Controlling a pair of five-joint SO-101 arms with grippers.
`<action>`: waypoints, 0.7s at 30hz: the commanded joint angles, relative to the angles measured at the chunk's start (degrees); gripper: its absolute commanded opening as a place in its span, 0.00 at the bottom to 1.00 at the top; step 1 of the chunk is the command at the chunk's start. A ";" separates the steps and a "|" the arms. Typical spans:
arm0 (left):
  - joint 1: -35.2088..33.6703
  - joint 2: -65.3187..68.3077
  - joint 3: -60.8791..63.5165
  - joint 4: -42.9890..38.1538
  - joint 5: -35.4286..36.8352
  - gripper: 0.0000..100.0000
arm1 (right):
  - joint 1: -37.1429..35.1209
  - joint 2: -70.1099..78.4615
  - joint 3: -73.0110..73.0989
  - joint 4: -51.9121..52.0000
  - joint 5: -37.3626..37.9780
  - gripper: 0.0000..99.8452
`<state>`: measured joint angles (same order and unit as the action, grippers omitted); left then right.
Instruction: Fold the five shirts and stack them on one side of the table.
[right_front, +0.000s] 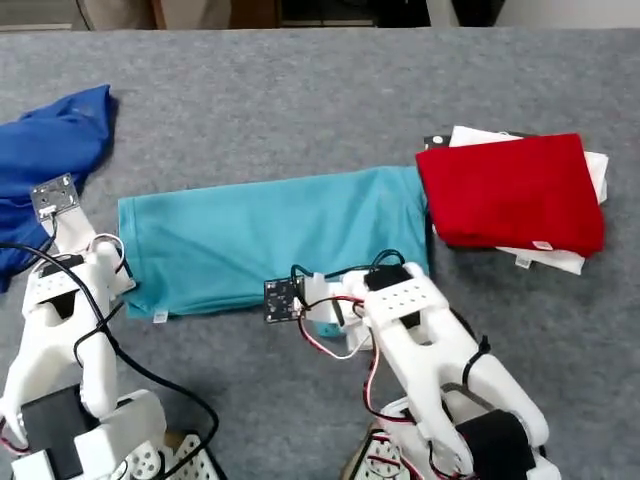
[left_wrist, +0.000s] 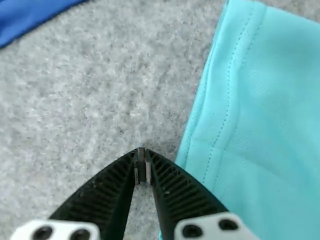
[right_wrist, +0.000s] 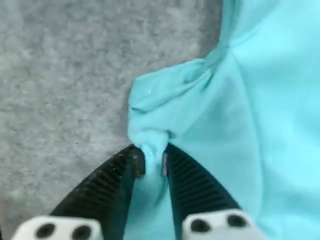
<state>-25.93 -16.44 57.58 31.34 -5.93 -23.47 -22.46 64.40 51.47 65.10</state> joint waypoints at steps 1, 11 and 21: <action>-0.35 -0.22 -2.64 -1.14 0.26 0.02 | 0.57 0.31 -1.01 -0.26 0.18 0.00; -0.26 -0.13 -2.64 -1.32 0.26 0.02 | 0.66 1.63 -21.58 12.48 -4.92 0.00; -0.26 0.04 -3.34 -1.14 0.35 0.02 | 0.66 27.38 -50.86 21.01 -4.40 0.00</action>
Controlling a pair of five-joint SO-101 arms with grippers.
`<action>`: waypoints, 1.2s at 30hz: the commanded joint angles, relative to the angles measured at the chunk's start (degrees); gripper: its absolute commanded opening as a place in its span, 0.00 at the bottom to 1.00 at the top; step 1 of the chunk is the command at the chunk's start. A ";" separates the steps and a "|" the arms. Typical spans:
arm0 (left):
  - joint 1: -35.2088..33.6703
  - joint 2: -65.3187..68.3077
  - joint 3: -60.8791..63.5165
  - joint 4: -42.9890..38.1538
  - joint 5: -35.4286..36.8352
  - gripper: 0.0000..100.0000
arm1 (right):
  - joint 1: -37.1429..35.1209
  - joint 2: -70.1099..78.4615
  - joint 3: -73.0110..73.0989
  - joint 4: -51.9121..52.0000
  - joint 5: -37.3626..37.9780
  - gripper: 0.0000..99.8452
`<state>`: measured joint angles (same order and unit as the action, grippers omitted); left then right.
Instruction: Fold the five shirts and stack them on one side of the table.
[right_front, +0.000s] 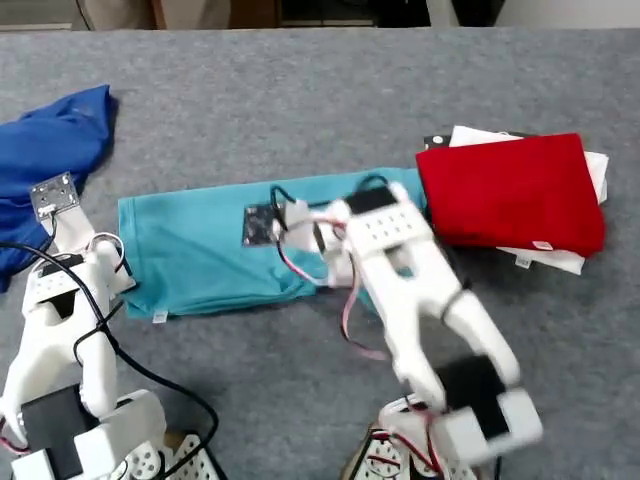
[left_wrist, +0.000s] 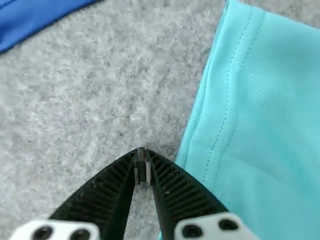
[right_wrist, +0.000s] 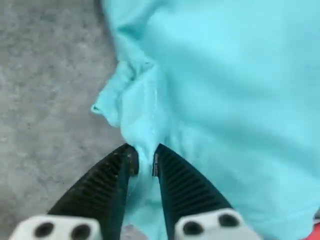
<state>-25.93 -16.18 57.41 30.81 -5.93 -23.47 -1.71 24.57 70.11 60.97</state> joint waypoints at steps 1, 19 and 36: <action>-0.26 -0.22 -3.16 -0.62 0.35 0.02 | 0.66 9.71 -14.46 3.96 0.97 0.00; 1.05 -0.22 -2.99 -0.70 0.00 0.02 | 2.07 44.09 -66.95 22.59 8.44 0.19; 1.05 -0.22 -2.99 -0.70 0.00 0.02 | 12.18 24.48 -53.67 31.91 0.97 0.00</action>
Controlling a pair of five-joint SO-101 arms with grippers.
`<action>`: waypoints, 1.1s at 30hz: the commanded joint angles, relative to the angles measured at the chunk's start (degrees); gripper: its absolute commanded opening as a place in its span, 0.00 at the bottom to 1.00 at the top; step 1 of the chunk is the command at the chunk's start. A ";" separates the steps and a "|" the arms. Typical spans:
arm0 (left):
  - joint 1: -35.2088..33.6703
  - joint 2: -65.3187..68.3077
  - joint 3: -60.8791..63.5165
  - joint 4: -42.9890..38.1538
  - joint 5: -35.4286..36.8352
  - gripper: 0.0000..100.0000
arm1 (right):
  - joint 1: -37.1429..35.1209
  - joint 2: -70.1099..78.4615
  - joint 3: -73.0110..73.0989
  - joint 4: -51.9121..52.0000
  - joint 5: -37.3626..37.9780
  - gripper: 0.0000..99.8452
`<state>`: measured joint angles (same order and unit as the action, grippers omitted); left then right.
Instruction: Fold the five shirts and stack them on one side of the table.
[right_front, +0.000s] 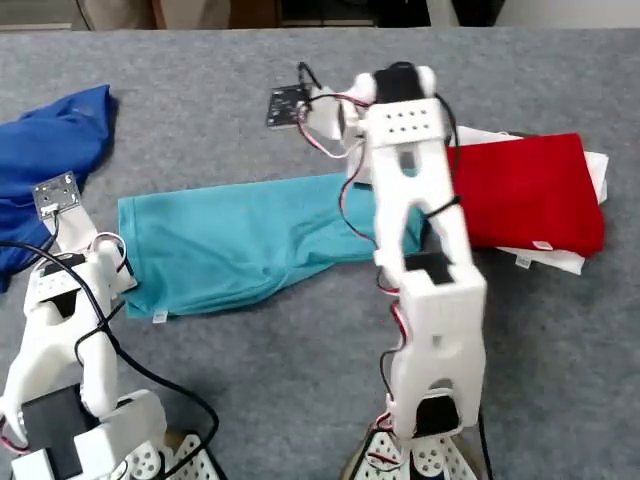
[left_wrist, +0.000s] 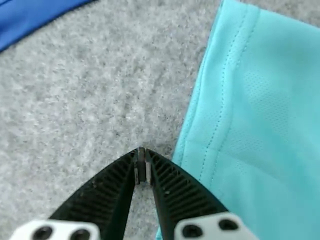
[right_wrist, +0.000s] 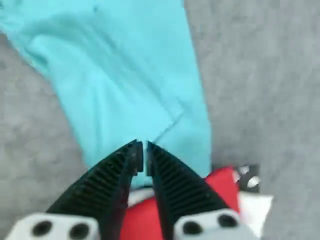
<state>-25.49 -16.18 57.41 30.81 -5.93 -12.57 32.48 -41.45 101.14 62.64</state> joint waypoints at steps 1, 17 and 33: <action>0.62 -0.22 -2.99 -0.70 0.00 0.02 | 1.27 -12.62 17.54 -0.26 0.00 0.00; 0.70 -0.22 -2.99 -0.70 -0.09 0.02 | 2.95 -3.56 35.30 -43.78 0.35 0.00; 0.70 -0.22 -2.90 -0.70 -0.09 0.02 | -0.22 13.76 -24.92 -2.29 -6.51 0.00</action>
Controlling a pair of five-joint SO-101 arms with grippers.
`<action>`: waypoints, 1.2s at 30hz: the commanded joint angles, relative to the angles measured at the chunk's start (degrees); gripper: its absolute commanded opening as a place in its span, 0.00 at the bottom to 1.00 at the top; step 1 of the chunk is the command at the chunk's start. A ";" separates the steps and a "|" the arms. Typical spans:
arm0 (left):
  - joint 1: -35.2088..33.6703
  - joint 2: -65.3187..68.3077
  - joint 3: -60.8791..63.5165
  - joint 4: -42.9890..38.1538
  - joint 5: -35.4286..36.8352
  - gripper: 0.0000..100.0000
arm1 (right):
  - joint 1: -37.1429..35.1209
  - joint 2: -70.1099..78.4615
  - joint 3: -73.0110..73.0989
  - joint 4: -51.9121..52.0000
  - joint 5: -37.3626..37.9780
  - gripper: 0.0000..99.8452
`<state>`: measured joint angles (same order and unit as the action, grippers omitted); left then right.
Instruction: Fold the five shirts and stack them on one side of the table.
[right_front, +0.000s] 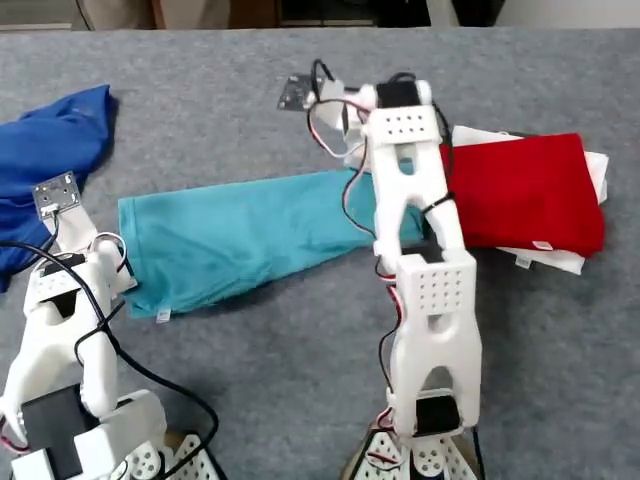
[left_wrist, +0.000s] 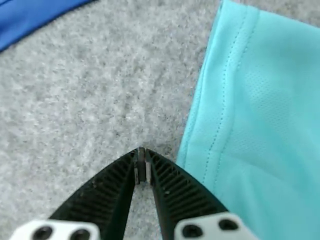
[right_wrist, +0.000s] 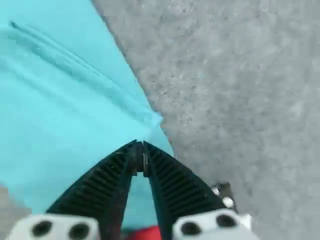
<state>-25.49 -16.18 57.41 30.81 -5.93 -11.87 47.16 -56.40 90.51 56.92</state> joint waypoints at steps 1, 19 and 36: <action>0.70 -0.22 -2.90 -0.70 -0.09 0.02 | -0.84 -1.01 -12.18 11.52 -0.70 0.00; 0.18 -3.21 -12.57 20.40 0.35 0.02 | 6.55 -45.05 52.09 -24.70 -27.78 0.00; 0.70 24.75 -49.05 43.78 7.91 0.18 | 13.76 -41.27 56.92 -48.97 -44.48 0.00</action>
<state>-25.49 2.02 14.68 74.33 1.54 0.44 4.62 2.15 45.23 17.27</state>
